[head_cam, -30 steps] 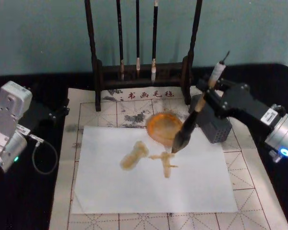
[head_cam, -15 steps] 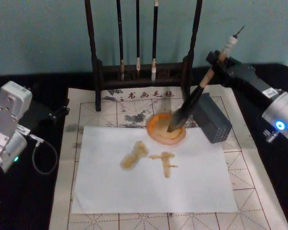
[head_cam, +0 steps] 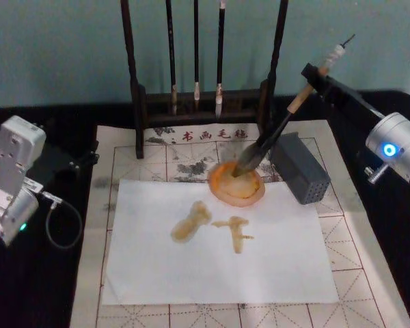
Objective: Pick up the brush from the inkstone, write on the paper, then place the brush back to its original position.
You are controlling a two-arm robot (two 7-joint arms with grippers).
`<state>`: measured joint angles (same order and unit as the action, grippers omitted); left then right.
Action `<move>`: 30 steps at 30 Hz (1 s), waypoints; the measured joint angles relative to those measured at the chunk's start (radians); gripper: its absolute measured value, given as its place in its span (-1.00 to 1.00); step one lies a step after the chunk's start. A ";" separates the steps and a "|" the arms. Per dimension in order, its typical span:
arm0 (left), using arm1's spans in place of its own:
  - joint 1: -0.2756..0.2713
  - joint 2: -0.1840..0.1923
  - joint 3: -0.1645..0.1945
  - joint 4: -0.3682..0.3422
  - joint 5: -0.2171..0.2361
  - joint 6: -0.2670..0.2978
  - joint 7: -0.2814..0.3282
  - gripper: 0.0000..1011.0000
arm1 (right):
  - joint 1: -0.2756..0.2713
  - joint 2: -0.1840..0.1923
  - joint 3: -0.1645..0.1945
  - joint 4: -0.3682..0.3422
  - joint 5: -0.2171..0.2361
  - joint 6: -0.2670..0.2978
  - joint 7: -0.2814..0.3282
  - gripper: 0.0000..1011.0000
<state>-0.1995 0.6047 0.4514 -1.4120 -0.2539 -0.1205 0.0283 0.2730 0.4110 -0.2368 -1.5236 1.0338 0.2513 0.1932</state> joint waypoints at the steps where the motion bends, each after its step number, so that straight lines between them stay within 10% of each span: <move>1: 0.000 0.000 0.000 0.000 0.000 0.000 0.000 0.98 | 0.004 -0.003 0.001 0.007 0.009 0.007 -0.008 -0.61; 30: 0.000 0.000 0.000 0.000 0.000 0.000 0.000 0.98 | 0.094 -0.085 0.013 0.174 0.206 0.085 -0.246 -0.61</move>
<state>-0.1995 0.6047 0.4514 -1.4120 -0.2539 -0.1205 0.0283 0.3672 0.3255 -0.2240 -1.3496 1.2401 0.3366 -0.0533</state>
